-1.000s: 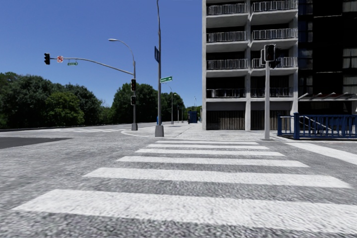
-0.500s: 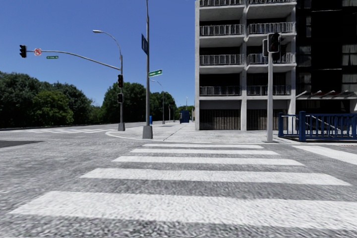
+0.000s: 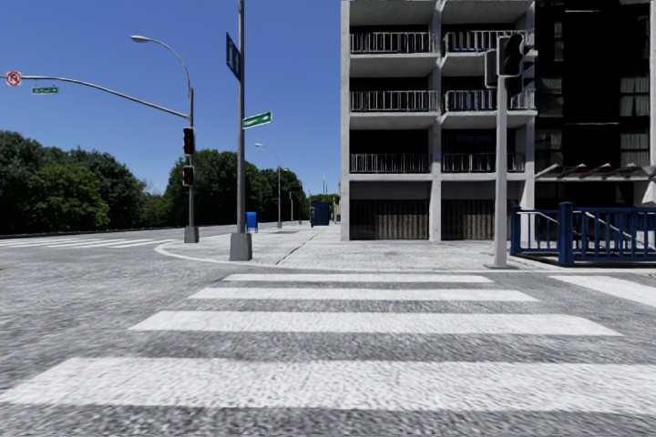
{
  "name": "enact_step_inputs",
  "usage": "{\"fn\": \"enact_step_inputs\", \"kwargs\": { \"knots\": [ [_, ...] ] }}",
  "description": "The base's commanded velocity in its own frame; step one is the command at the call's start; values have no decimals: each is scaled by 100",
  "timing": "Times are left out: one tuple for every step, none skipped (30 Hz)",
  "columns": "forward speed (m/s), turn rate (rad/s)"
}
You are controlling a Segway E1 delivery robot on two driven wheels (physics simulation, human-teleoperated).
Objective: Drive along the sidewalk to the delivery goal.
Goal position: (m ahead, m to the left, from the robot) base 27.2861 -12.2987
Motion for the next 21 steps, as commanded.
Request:
{"fn": "enact_step_inputs", "kwargs": {
  "knots": [
    [200, 0],
    [200, 0],
    [200, 0],
    [200, 0],
    [200, 0],
    [200, 0],
    [200, 0],
    [200, 0],
    [200, 0],
    [200, 0],
    [200, 0],
    [200, 0],
    [200, 0],
    [200, 0],
    [200, 0],
    [200, 0],
    [200, 0],
    [200, 0],
    [200, 0],
    [200, 0],
    [200, 0]
  ]
}}
